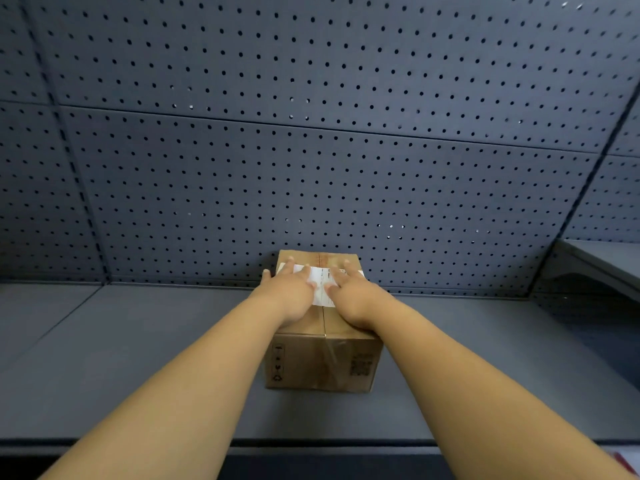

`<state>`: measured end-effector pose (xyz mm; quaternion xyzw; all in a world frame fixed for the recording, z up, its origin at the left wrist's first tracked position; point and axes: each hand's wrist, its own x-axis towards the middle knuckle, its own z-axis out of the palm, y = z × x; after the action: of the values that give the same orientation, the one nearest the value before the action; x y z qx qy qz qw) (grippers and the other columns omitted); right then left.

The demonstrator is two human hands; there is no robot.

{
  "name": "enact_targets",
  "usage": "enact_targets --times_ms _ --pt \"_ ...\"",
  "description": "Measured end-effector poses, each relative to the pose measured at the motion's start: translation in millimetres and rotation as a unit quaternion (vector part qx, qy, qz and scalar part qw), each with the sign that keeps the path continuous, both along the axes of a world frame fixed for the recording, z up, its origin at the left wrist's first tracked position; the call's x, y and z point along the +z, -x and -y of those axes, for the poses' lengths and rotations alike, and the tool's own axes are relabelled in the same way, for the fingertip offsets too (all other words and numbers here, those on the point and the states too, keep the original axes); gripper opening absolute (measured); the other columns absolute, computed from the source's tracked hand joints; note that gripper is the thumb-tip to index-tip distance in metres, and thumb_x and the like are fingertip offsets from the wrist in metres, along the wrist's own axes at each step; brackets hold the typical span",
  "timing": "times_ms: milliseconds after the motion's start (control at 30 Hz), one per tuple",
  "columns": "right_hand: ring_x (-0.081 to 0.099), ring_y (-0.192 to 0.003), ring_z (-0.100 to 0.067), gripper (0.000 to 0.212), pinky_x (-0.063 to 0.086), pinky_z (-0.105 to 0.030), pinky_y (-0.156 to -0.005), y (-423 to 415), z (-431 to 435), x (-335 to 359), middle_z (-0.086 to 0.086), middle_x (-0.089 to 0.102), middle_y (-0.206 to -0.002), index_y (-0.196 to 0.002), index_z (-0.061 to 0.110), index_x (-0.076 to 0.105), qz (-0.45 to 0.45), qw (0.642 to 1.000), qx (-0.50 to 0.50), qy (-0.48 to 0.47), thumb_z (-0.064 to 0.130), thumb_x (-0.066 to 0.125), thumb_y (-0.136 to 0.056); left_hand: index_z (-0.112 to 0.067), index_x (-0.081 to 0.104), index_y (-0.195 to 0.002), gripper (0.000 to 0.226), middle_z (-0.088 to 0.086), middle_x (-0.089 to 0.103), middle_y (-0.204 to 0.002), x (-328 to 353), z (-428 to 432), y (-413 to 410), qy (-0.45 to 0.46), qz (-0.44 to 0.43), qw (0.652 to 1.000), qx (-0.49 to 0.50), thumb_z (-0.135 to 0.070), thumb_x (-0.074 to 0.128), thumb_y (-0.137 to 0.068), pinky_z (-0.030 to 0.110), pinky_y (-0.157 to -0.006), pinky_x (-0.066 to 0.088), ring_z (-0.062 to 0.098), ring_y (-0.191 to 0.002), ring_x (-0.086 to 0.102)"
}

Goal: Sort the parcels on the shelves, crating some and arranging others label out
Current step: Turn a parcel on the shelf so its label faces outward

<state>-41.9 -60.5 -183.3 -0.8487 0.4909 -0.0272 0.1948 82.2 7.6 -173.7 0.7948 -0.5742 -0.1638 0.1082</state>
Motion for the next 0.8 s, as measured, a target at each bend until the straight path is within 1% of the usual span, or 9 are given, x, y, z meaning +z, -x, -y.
enact_targets --times_ms 133,233,300,400,500,633,733,767,800 --pt "0.009 -0.15 -0.031 0.057 0.016 -0.045 -0.12 4 -5 2 0.003 -0.011 -0.163 -0.156 0.025 0.007 0.031 0.999 0.005 0.007 0.041 0.023 -0.103 -0.027 0.014 -0.153 0.049 0.006 -0.012 -0.161 -3 -2 -2 0.019 -0.002 1.0 -0.01 -0.026 0.02 -0.105 0.049 -0.12 0.002 0.04 -0.146 -0.009" --pt "0.008 -0.15 -0.029 0.057 0.015 -0.042 -0.118 3 -5 4 0.003 -0.012 -0.163 -0.156 0.023 0.009 0.03 1.0 0.006 0.001 0.039 0.025 -0.104 -0.026 0.012 -0.154 0.05 0.004 -0.012 -0.161 -2 0 -2 0.014 -0.018 1.0 -0.01 -0.027 0.022 -0.105 0.046 -0.118 0.003 0.039 -0.147 -0.006" --pt "0.007 -0.15 -0.028 0.058 0.013 -0.04 -0.119 1 -3 4 0.003 -0.012 -0.163 -0.156 0.022 0.009 0.026 1.0 0.007 -0.002 0.038 0.027 -0.104 -0.024 0.014 -0.153 0.051 0.005 -0.011 -0.161 -4 6 -6 0.006 -0.019 1.0 -0.013 -0.028 0.025 -0.104 0.048 -0.12 0.007 0.04 -0.147 -0.002" --pt "0.009 -0.15 -0.028 0.059 0.013 -0.042 -0.119 -1 -3 5 0.004 -0.012 -0.163 -0.156 0.022 0.01 0.022 1.0 0.001 -0.006 0.039 0.03 -0.103 -0.02 0.016 -0.154 0.052 0.01 -0.014 -0.161 -11 14 -14 -0.018 0.008 0.999 -0.032 -0.026 0.025 -0.102 0.051 -0.119 0.011 0.044 -0.146 -0.001" --pt "0.01 -0.15 -0.028 0.058 0.016 -0.043 -0.12 0 -5 5 0.005 -0.01 -0.163 -0.156 0.025 0.012 0.038 0.999 -0.007 0.0 0.039 0.03 -0.102 -0.024 0.018 -0.153 0.052 0.007 -0.013 -0.161 -13 12 -13 -0.001 0.002 1.0 -0.029 -0.028 0.025 -0.102 0.049 -0.118 0.017 0.041 -0.146 0.004" --pt "0.012 -0.15 -0.025 0.058 0.019 -0.04 -0.117 4 -12 6 0.003 -0.008 -0.164 -0.155 0.03 0.014 0.085 0.996 -0.021 0.008 0.042 0.034 -0.102 -0.025 0.018 -0.153 0.055 -0.002 -0.006 -0.162 -7 1 -7 0.086 -0.11 0.99 0.018 -0.035 0.035 -0.102 0.037 -0.114 0.021 0.025 -0.148 0.013" --pt "0.018 -0.148 -0.026 0.064 0.026 -0.04 -0.113 6 -18 9 -0.002 -0.007 -0.164 -0.154 0.032 0.014 0.134 0.989 -0.059 -0.009 0.045 0.043 -0.099 -0.026 0.005 -0.154 0.073 0.005 -0.003 -0.162 -8 -4 -9 0.13 -0.207 0.966 0.084 -0.04 0.048 -0.097 0.037 -0.111 0.027 0.028 -0.145 0.02" --pt "0.017 -0.148 -0.026 0.066 0.027 -0.04 -0.111 7 -20 10 -0.005 -0.002 -0.164 -0.154 0.03 0.015 0.152 0.985 -0.074 -0.022 0.046 0.045 -0.097 -0.025 0.003 -0.154 0.079 0.01 0.007 -0.161 -9 -4 -11 0.134 -0.235 0.956 0.118 -0.041 0.052 -0.095 0.039 -0.109 0.031 0.032 -0.142 0.028" --pt "0.018 -0.148 -0.027 0.067 0.029 -0.04 -0.11 9 -22 12 -0.008 0.008 -0.163 -0.154 0.028 0.017 0.166 0.982 -0.084 -0.033 0.046 0.047 -0.096 -0.022 0.005 -0.154 0.082 0.012 0.022 -0.157 -12 -2 -14 0.132 -0.258 0.946 0.146 -0.041 0.055 -0.093 0.04 -0.106 0.038 0.033 -0.135 0.038"
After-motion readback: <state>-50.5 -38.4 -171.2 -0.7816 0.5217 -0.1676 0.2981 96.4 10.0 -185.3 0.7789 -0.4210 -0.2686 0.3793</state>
